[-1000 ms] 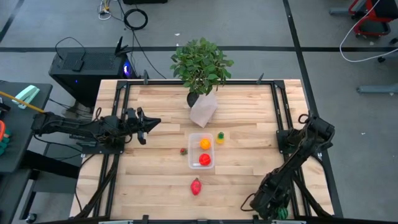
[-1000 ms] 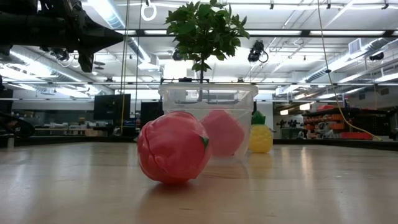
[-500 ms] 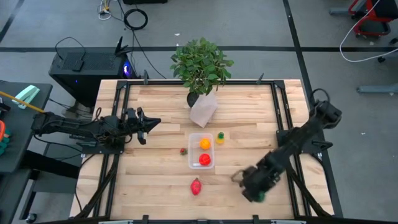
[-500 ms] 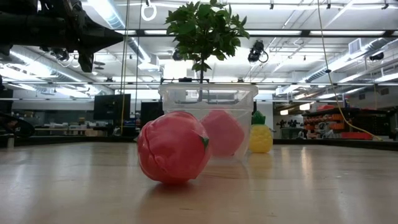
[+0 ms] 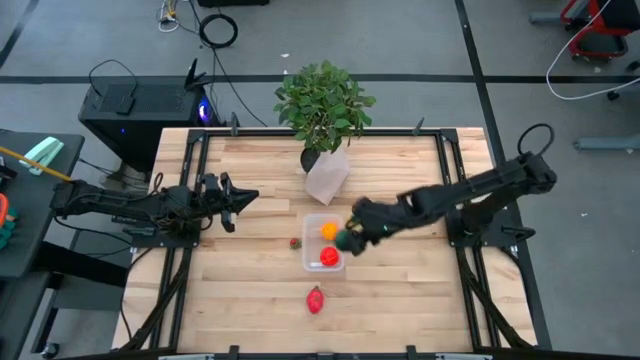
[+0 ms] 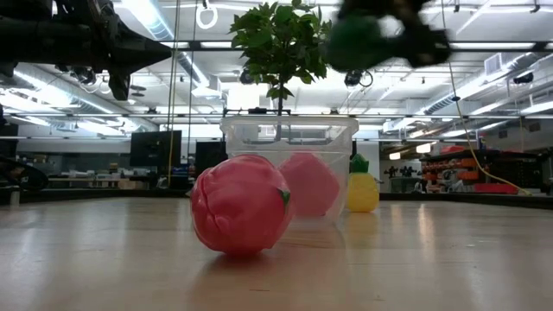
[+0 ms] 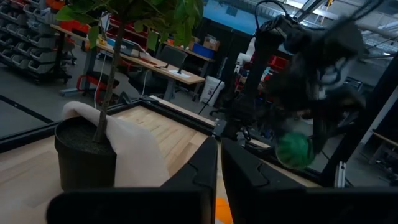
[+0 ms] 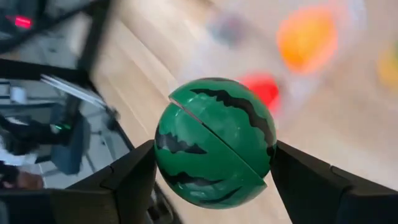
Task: Pick and placing Produce into tupperware
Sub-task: Put the green watermelon into the transparent bin
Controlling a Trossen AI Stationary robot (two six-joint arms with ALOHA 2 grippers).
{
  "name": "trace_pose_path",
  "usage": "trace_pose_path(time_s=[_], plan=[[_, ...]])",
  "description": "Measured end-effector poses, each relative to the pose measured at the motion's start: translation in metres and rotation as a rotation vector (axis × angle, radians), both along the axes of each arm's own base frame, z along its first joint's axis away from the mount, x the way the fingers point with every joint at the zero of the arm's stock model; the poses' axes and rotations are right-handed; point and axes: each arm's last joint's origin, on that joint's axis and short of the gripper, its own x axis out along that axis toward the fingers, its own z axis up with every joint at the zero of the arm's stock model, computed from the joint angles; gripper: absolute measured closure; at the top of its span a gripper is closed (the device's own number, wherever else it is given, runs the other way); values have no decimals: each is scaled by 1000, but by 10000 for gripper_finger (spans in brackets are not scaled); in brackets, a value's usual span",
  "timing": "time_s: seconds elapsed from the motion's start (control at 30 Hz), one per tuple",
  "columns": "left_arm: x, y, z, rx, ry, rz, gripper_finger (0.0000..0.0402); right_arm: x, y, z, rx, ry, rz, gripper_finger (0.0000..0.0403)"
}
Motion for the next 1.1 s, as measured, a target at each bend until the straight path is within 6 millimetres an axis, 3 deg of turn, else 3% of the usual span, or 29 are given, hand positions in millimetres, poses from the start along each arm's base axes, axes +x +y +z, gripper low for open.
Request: trace_pose_path(time_s=[0.23,0.43,0.67,1.1], plan=[[0,0,0,0,0,0,379,48,-23,20,-312,-131,190,110],[0,0,0,0,0,0,370,83,-14,1,-479,-45,398,110],[0,0,0,0,0,0,378,92,-3,-28,-557,119,533,110],[0,0,0,0,0,0,370,102,-5,-60,-585,223,551,110]])
